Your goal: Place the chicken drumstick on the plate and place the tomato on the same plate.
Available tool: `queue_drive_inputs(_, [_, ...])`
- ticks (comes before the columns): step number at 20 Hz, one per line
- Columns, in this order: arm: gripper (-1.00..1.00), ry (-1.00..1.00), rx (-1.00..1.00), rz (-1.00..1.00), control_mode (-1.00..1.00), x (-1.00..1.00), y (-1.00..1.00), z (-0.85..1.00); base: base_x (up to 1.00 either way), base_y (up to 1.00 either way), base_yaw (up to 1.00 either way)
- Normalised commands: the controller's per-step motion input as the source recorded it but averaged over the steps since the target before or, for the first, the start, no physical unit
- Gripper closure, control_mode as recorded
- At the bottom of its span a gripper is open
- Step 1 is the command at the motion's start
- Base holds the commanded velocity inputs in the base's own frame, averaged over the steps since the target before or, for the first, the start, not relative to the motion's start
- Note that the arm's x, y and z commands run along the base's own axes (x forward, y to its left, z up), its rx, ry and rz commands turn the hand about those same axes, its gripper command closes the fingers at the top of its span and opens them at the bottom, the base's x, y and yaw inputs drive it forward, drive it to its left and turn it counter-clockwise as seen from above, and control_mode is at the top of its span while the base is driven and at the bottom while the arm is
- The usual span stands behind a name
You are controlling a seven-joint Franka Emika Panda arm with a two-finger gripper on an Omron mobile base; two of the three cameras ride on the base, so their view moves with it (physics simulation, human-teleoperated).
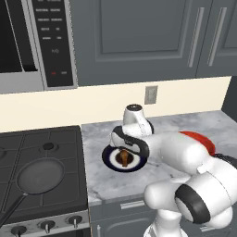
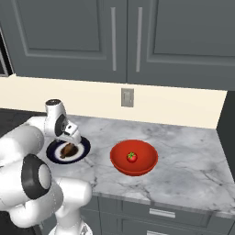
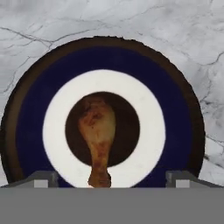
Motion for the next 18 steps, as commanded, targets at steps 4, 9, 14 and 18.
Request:
queue_drive_inputs(4, [-1.0, -0.18, 0.0, -0.04, -1.0, -0.85, -0.74, 0.52, 0.0, 0.0, 0.0])
queue_drive_inputs(9, [-1.0, -0.15, 0.0, -0.03, -1.0, -0.53, -0.74, 0.73, 0.0, 0.0, 0.0])
queue_drive_inputs(14, [-1.0, -0.05, 0.0, -0.01, -1.0, -0.13, -0.9, 0.73, 0.0, 0.0, 0.0])
queue_drive_inputs(18, [-1.0, 0.0, 0.0, 0.0, -1.0, -0.2, -1.0, 0.61, 0.0, 0.0, 0.0])
